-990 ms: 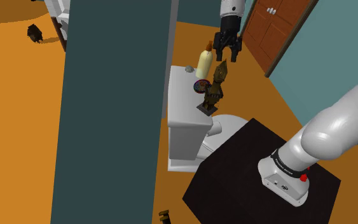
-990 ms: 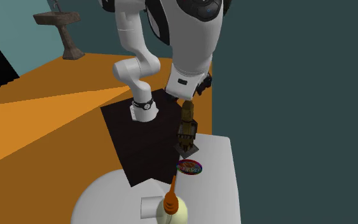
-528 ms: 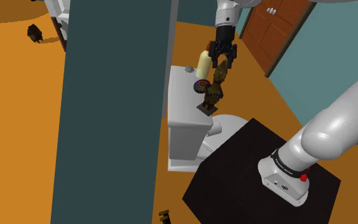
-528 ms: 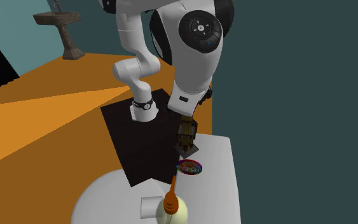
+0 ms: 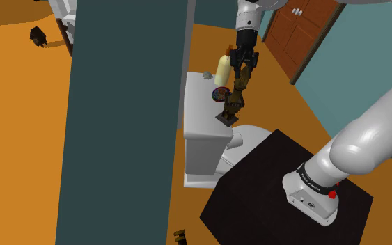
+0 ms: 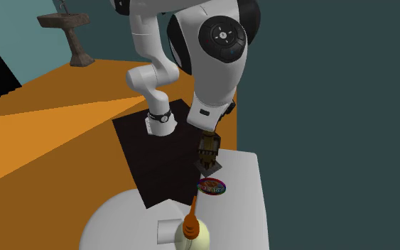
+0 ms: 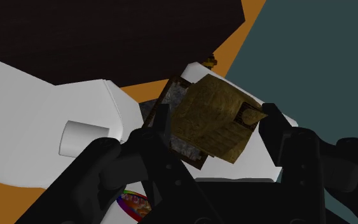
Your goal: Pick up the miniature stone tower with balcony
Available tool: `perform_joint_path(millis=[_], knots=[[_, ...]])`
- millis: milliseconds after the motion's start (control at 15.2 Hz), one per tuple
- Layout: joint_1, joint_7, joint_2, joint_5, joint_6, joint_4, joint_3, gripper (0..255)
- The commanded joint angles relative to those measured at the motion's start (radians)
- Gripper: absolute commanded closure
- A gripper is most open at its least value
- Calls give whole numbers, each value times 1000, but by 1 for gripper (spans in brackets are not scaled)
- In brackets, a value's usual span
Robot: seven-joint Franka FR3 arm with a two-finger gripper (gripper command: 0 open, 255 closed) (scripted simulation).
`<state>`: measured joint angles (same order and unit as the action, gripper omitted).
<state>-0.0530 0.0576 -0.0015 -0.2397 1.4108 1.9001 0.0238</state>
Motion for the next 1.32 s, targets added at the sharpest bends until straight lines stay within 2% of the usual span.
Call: perform_joint_path(millis=[0, 198, 1254], knots=[[0, 0, 0, 0, 0, 0, 0, 255], [1, 1, 3, -1, 2, 0, -1, 255], [-3, 44, -2, -10, -194, -195, 3, 255]])
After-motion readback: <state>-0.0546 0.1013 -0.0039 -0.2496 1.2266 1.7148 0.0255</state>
